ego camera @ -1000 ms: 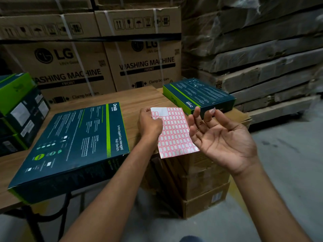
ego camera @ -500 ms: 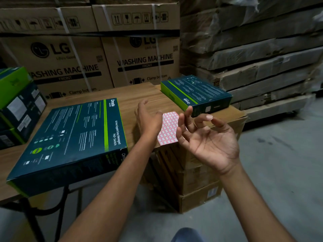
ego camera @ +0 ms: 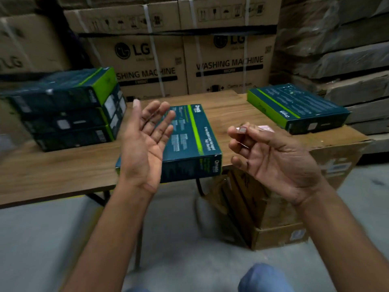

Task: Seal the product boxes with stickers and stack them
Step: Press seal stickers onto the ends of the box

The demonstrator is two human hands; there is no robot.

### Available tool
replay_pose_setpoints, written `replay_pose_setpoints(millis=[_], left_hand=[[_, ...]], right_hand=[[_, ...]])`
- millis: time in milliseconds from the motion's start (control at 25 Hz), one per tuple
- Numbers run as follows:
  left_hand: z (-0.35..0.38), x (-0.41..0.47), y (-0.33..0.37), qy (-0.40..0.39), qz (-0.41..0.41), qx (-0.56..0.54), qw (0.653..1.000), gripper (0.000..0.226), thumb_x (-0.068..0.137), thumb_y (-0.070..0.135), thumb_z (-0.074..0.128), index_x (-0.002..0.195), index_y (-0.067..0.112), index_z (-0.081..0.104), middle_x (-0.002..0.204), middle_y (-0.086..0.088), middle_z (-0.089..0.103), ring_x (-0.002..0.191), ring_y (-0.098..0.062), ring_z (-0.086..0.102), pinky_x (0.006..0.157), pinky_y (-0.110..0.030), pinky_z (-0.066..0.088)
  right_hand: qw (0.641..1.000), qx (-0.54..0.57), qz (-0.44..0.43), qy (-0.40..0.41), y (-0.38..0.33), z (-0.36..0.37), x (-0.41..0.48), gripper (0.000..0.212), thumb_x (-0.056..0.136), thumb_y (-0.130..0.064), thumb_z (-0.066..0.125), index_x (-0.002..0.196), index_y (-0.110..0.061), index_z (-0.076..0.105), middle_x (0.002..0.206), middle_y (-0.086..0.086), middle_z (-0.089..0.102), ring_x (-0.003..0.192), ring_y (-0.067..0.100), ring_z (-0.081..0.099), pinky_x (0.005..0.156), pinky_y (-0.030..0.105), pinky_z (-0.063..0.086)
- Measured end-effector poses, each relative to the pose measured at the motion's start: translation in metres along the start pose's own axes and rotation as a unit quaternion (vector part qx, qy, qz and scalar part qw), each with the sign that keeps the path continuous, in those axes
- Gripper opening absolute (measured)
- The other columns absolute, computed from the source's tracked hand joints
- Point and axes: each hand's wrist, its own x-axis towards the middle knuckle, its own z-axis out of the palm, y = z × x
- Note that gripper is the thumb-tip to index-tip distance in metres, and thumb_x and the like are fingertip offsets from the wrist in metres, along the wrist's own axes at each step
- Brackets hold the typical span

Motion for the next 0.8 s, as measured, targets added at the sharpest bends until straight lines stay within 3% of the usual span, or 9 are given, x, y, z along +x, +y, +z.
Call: replay_pose_setpoints(millis=[120,240,320,400,440,520,560,640,800], left_hand=[[-0.035,-0.008,0.01,0.013,0.037,0.062,0.997,0.028,0.11,0.034,0.047,0.114,0.017,0.069,0.122,-0.004,0.076,0.12,-0.019,0.071,0.105,-0.032,0.052],[-0.063,-0.011,0.009,-0.01,0.146,0.256,0.956,0.018,0.107,0.02,0.057,0.115,0.014,0.073,0.119,0.001,0.077,0.118,-0.011,0.069,0.1,-0.027,0.053],[-0.079,-0.011,0.004,-0.038,0.186,0.36,0.913,0.017,0.103,0.018,0.066,0.118,0.015,0.074,0.119,0.007,0.075,0.117,-0.003,0.067,0.1,-0.024,0.053],[-0.096,-0.006,-0.003,-0.061,0.21,0.454,0.863,0.018,0.1,0.022,0.071,0.118,0.023,0.074,0.121,0.013,0.074,0.124,0.0,0.063,0.106,-0.024,0.05],[-0.105,-0.002,-0.007,-0.076,0.236,0.504,0.828,0.019,0.099,0.025,0.072,0.118,0.025,0.075,0.123,0.012,0.074,0.128,-0.002,0.061,0.109,-0.027,0.048],[-0.119,0.004,-0.018,-0.116,0.281,0.574,0.76,0.026,0.095,0.032,0.074,0.119,0.022,0.076,0.125,0.009,0.074,0.133,-0.009,0.059,0.111,-0.037,0.047],[-0.123,0.006,-0.023,-0.128,0.287,0.59,0.743,0.031,0.093,0.035,0.075,0.12,0.021,0.077,0.126,0.008,0.074,0.134,-0.011,0.059,0.111,-0.04,0.047],[-0.126,0.009,-0.03,-0.127,0.294,0.595,0.737,0.032,0.092,0.036,0.077,0.12,0.021,0.078,0.127,0.008,0.074,0.132,-0.011,0.061,0.109,-0.044,0.048],[-0.127,0.015,-0.04,-0.089,0.324,0.544,0.769,0.019,0.089,0.032,0.083,0.104,0.021,0.084,0.113,0.011,0.078,0.117,-0.006,0.07,0.099,-0.047,0.055]], right_hand=[[0.985,-0.171,-0.023,-0.014,0.027,0.024,0.017,0.007,0.09,-0.021,0.065,0.094,-0.022,0.071,0.113,0.002,0.076,0.098,0.011,0.068,0.074,0.022,0.054],[0.915,-0.392,-0.094,-0.002,0.055,0.039,0.032,0.006,0.098,-0.015,0.069,0.102,-0.018,0.071,0.108,0.007,0.075,0.101,0.018,0.068,0.076,0.018,0.052],[0.847,-0.511,-0.142,-0.009,0.065,0.045,0.037,0.005,0.099,-0.015,0.07,0.099,-0.02,0.068,0.107,0.002,0.072,0.101,0.015,0.065,0.082,0.012,0.046],[0.742,-0.643,-0.19,-0.022,0.07,0.05,0.042,0.011,0.096,-0.018,0.073,0.096,-0.025,0.065,0.109,-0.01,0.067,0.104,0.01,0.055,0.086,0.004,0.033],[0.71,-0.676,-0.197,-0.027,0.072,0.051,0.045,0.013,0.095,-0.019,0.073,0.096,-0.028,0.064,0.112,-0.013,0.066,0.107,0.009,0.051,0.088,0.003,0.029],[0.706,-0.685,-0.178,-0.026,0.075,0.05,0.049,0.016,0.096,-0.022,0.072,0.095,-0.033,0.061,0.115,-0.017,0.065,0.113,0.01,0.049,0.091,0.004,0.028],[0.708,-0.685,-0.171,-0.021,0.077,0.049,0.05,0.018,0.097,-0.023,0.071,0.094,-0.036,0.06,0.115,-0.017,0.066,0.114,0.01,0.05,0.092,0.006,0.03],[0.702,-0.693,-0.162,-0.008,0.079,0.046,0.053,0.018,0.098,-0.026,0.07,0.093,-0.039,0.058,0.113,-0.017,0.068,0.113,0.01,0.054,0.095,0.018,0.039],[0.682,-0.715,-0.153,0.004,0.079,0.047,0.058,0.018,0.098,-0.029,0.069,0.093,-0.041,0.057,0.11,-0.014,0.069,0.108,0.013,0.057,0.096,0.042,0.047]])
